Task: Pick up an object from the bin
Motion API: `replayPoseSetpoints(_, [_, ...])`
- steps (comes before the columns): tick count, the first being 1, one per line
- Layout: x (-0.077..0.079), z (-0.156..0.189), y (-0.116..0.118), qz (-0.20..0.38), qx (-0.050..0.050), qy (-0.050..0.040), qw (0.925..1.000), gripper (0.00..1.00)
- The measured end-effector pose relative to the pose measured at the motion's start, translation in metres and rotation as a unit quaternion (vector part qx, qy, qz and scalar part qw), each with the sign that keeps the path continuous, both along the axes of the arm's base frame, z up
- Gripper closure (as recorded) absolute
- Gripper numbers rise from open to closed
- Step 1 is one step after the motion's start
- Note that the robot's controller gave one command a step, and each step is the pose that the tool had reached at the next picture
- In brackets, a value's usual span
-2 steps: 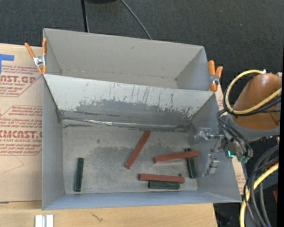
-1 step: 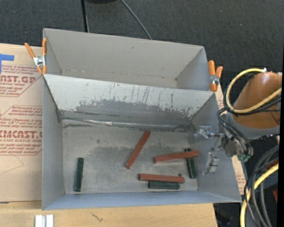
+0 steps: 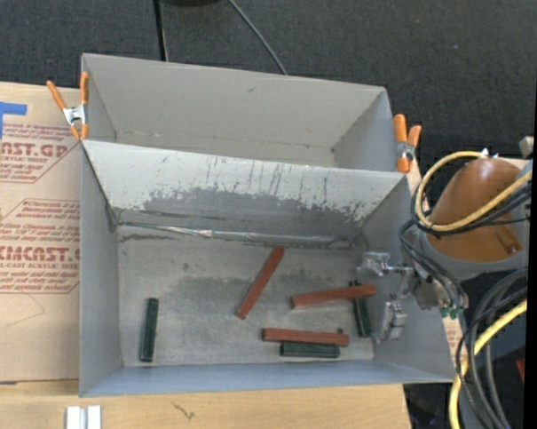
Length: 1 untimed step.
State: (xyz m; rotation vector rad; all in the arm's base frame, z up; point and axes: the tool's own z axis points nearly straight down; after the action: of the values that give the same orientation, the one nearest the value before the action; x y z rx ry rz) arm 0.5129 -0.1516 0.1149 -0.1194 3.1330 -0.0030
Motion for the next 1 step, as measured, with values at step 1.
replayPoseSetpoints(1, [0.0319,-0.0347,0.0159,0.021,0.001,0.0029,0.9998,0.0])
